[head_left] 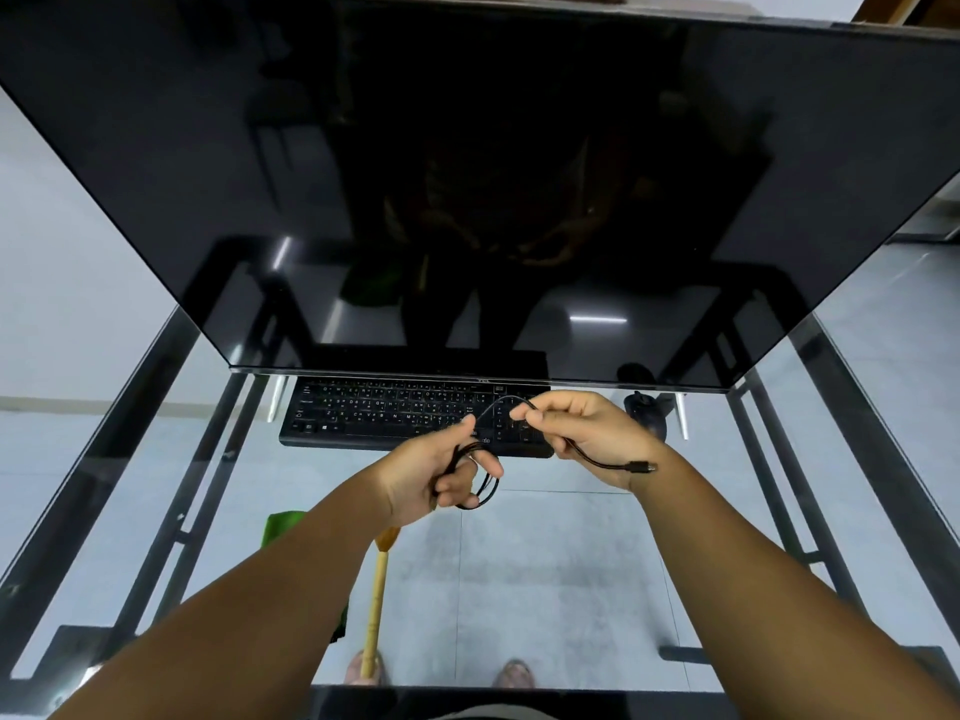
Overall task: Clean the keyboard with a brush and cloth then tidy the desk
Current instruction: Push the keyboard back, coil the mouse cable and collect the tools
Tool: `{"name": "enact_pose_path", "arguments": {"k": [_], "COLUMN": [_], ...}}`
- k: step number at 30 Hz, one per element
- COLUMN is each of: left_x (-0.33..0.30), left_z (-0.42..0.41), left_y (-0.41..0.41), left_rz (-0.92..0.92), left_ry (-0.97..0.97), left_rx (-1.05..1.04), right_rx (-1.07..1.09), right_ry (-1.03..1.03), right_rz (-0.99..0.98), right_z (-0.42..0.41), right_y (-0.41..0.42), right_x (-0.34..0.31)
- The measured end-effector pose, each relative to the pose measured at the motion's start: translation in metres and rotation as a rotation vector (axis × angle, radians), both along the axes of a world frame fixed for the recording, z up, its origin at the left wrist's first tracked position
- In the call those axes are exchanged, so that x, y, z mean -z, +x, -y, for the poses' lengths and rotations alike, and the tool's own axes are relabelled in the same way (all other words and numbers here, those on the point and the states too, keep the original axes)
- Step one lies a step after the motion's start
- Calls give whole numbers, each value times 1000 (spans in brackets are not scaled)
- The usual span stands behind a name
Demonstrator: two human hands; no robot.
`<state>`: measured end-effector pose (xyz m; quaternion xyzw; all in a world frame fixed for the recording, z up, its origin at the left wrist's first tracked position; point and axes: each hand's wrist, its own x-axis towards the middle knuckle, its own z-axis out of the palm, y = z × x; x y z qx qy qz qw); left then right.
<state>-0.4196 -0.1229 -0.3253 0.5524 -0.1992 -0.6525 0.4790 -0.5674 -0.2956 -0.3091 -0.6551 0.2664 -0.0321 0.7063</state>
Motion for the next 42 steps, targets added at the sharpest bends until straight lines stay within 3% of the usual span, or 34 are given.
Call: {"name": "enact_pose_path", "arguments": {"k": [4,10,15,21,25,30,37,42], "left_x": [-2,-13,-18,-13,-16,-23,-25,-21], "left_z": [0,3,8,11,13,19,23,21], "left_y": [1,6,5,8,2,-8,-5,-3], "left_rz": [-93,-326,-386,-293,-135,-146,-128,-31], "left_ry": [-20,-71,-138,-170,-111,-131,-172,-197], "left_rx": [-87,-259,-425,-543,-477,-440,-394,-356], "right_rx": [125,8,3,145,330,481,444,361], "right_ry": [-214,-335,-240,-53,105,204,407,386], "right_rz": [-62,-205,-199,-164,-46,41,79,52], "right_z": [4,4,-8,-14,-16,-17,-15,-14], "right_y": [1,-5,-9,-12,-8,0,3,4], "right_x": [6,18,30,38,36,33,20,14]}}
